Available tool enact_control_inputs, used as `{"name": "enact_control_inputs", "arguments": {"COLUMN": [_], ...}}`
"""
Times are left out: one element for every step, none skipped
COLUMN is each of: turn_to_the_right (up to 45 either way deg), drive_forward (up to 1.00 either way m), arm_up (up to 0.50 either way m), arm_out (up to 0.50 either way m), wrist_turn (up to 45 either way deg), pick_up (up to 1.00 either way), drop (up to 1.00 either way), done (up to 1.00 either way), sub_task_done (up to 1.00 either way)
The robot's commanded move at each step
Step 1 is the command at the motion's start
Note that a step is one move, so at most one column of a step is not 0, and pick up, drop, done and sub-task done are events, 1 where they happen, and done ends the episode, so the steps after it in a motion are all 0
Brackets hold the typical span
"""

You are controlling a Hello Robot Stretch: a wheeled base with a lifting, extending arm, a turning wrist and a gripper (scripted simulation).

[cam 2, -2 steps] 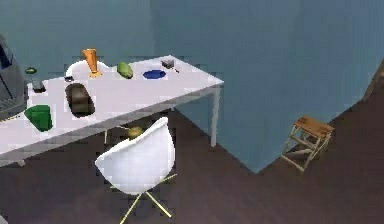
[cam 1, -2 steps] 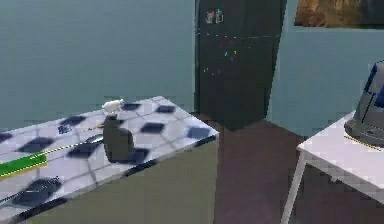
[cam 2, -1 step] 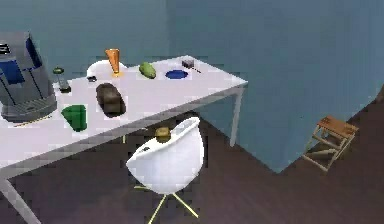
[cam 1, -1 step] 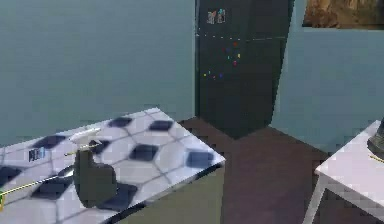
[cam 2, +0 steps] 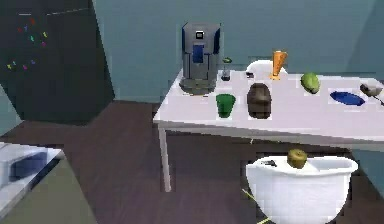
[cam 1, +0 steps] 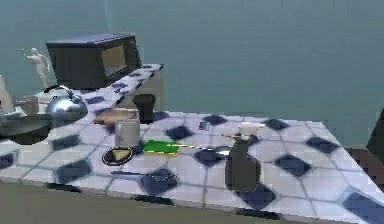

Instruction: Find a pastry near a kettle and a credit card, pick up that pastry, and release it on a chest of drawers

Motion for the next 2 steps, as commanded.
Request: {"name": "enact_control_inputs", "arguments": {"turn_to_the_right": [-45.0,-27.0], "drive_forward": [0.0,0.0], "arm_up": [0.0,0.0], "arm_out": [0.0,0.0], "wrist_turn": [0.0,0.0], "pick_up": [0.0,0.0], "drop": [0.0,0.0], "done": [0.0,0.0], "sub_task_done": [0.0,0.0]}}
